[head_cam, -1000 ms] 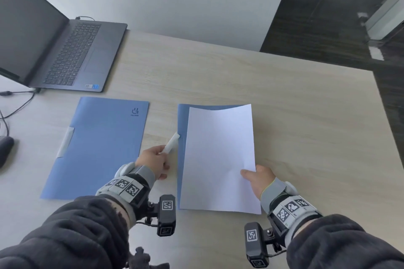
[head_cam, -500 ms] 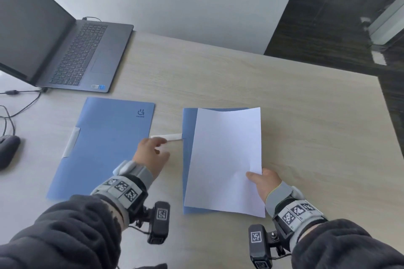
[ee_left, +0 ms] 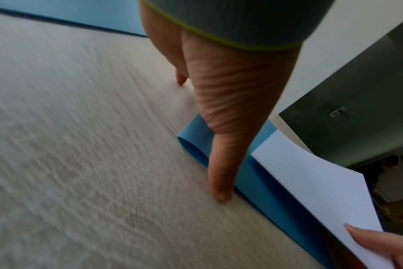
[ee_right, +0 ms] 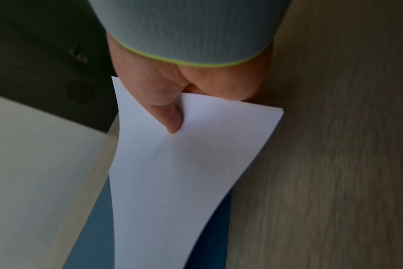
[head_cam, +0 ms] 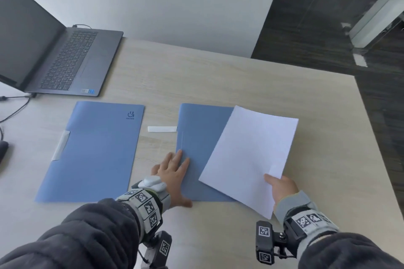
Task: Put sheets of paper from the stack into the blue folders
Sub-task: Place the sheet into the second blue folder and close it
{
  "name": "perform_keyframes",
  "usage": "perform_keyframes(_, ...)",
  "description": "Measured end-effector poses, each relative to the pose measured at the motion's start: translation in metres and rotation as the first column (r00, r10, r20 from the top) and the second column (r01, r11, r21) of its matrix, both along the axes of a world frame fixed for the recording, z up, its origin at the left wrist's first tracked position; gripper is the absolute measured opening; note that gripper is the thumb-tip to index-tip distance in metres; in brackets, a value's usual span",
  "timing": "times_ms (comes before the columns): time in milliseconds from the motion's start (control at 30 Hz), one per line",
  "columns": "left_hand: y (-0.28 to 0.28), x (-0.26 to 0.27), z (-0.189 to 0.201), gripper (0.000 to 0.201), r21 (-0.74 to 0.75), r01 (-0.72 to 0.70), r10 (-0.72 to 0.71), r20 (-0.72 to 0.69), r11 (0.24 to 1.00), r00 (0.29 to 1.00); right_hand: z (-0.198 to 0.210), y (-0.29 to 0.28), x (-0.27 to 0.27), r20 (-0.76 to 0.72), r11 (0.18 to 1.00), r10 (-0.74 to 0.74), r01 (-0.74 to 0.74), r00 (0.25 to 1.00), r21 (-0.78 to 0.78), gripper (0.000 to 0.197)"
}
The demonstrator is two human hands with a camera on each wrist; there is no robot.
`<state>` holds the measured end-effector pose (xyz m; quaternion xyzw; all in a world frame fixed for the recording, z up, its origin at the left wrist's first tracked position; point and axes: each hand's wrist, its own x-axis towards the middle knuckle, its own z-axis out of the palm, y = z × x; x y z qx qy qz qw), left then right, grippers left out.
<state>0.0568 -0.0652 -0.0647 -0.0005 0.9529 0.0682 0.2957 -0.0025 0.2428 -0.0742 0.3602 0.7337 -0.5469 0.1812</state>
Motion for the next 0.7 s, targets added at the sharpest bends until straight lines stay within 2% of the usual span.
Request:
perform_keyframes(100, 0.008, -0.004, 0.001, 0.127, -0.052, 0.023, -0.024, -0.03, 0.998, 0.999, 0.001, 0.027, 0.003, 0.019, 0.995, -0.1, 0.1, 0.995, 0.001, 0.012)
perform_keyframes(200, 0.013, -0.008, 0.01, 0.099, -0.067, 0.04, -0.042, -0.042, 0.997, 0.998, 0.004, 0.052, 0.004, 0.018, 0.985, -0.17, 0.171, 0.985, -0.014, 0.02)
perform_keyframes(300, 0.014, -0.013, 0.018, 0.071, -0.008, 0.035, -0.035, -0.066, 0.999, 0.997, 0.009, 0.069, 0.003, 0.02, 0.974, -0.225, 0.225, 0.974, 0.005, 0.023)
perform_keyframes(400, 0.015, -0.019, 0.026, 0.087, 0.037, -0.018, 0.019, -0.025, 0.999, 1.0, 0.01, 0.083, 0.003, 0.012, 0.962, -0.272, 0.272, 0.962, 0.003, 0.025)
perform_keyframes(467, 0.013, -0.02, 0.029, 0.092, 0.038, -0.115, 0.116, -0.02, 0.993, 0.993, 0.011, 0.087, 0.005, -0.006, 0.957, -0.289, 0.289, 0.957, 0.024, 0.022)
perform_keyframes(567, 0.012, -0.017, 0.031, 0.077, 0.089, -0.27, 0.277, -0.077, 0.959, 0.958, 0.01, 0.082, 0.01, -0.035, 0.968, -0.25, 0.251, 0.968, 0.019, 0.018)
perform_keyframes(633, 0.012, -0.012, 0.033, 0.066, 0.159, -0.302, 0.323, -0.126, 0.94, 0.938, 0.007, 0.072, 0.013, -0.051, 0.974, -0.226, 0.225, 0.973, -0.027, 0.021)
perform_keyframes(700, 0.012, -0.006, 0.034, 0.064, 0.197, -0.31, 0.337, -0.123, 0.93, 0.933, 0.004, 0.062, 0.013, -0.061, 0.989, -0.148, 0.146, 0.987, -0.036, 0.009)
